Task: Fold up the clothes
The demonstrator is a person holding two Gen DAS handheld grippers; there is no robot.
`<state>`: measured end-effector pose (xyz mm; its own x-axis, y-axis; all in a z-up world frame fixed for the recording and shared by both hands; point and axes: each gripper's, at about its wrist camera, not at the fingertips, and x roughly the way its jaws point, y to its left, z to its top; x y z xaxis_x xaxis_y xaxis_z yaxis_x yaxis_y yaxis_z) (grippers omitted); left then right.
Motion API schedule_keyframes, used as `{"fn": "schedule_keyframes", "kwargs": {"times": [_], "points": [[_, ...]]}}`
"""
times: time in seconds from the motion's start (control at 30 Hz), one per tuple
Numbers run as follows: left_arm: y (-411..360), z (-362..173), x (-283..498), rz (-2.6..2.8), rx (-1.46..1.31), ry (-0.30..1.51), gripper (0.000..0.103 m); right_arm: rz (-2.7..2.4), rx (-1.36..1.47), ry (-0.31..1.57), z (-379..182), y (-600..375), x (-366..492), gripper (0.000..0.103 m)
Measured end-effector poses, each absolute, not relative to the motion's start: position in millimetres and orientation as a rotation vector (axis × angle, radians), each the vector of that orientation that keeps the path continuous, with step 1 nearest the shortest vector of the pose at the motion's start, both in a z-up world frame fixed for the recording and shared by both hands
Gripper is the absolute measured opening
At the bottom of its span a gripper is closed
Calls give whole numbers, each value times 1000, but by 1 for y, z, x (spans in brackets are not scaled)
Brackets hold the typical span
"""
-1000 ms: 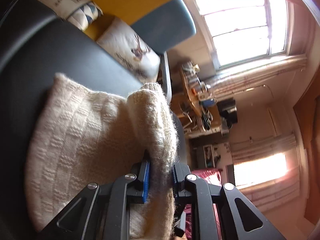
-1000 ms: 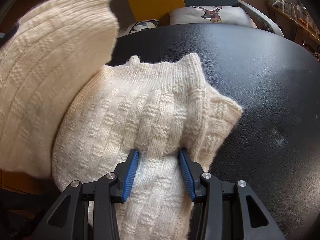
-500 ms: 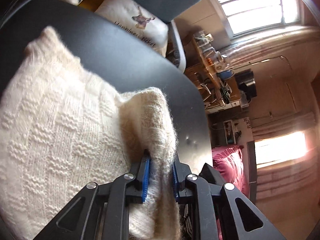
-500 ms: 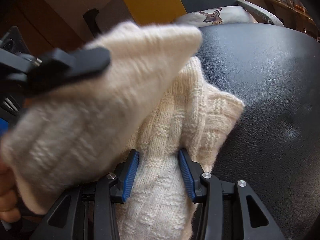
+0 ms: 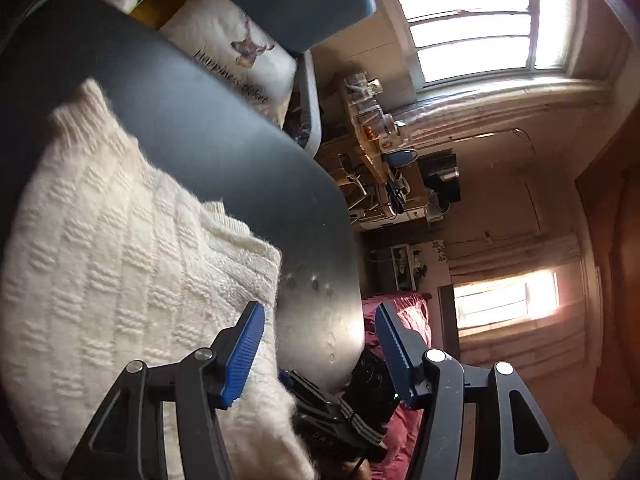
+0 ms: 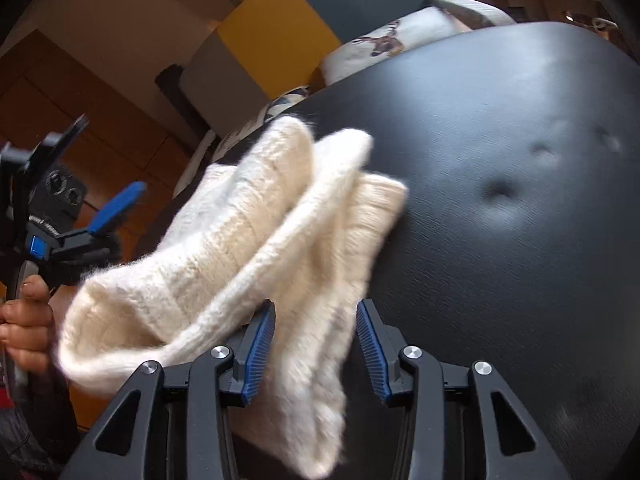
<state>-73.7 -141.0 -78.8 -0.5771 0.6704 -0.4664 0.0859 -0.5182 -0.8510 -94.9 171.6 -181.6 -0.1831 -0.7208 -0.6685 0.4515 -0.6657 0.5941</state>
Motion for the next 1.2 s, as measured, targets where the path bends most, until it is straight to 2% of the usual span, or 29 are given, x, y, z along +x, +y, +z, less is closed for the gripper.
{"fn": "schedule_keyframes", "kwargs": {"times": [0.1, 0.2, 0.3, 0.43, 0.5, 0.67, 0.77, 0.87, 0.93, 1.0, 1.03, 1.1, 1.13, 1.2], "points": [[-169, -64, -45, 2295, -1140, -1111, 62, -1983, 1235, -359, -168, 198, -83, 43], [-198, -70, -7, 2409, -1156, -979, 63, -1904, 1104, -413, -140, 207, -72, 45], [-210, -91, 21, 2500, -1167, -837, 63, -1759, 1019, -337, -106, 178, -56, 50], [-209, -113, 49, 2502, -1166, -725, 62, -1646, 1009, -100, -85, 127, -39, 53], [-204, -117, 61, 2497, -1150, -635, 62, -1615, 1053, -8, -91, 104, -39, 53], [-162, -120, 78, 2471, -1098, -245, 62, -1449, 1221, 62, -111, 71, -51, 53], [-143, -132, 74, 2436, -1101, -79, 62, -1399, 1290, 57, -122, 55, -63, 53], [-127, -145, 69, 2407, -1103, 63, 62, -1305, 1307, -27, -132, 54, -66, 47], [-123, -154, 63, 2403, -1106, 131, 62, -1284, 1293, -47, -138, 61, -64, 32], [-117, -169, 58, 2392, -1193, 259, 44, -1313, 1323, -22, -146, 71, -64, 21], [-116, -170, 60, 2380, -1179, 296, 41, -1364, 1380, 40, -160, 75, -65, 19], [-116, -172, 64, 2356, -1151, 369, 26, -1427, 1475, 161, -191, 84, -63, 16], [-116, -173, 66, 2343, -1136, 405, 24, -1443, 1499, 178, -203, 90, -62, 7], [-117, -173, 69, 2312, -1134, 448, 21, -1467, 1482, 70, -207, 103, -64, 7]]}}
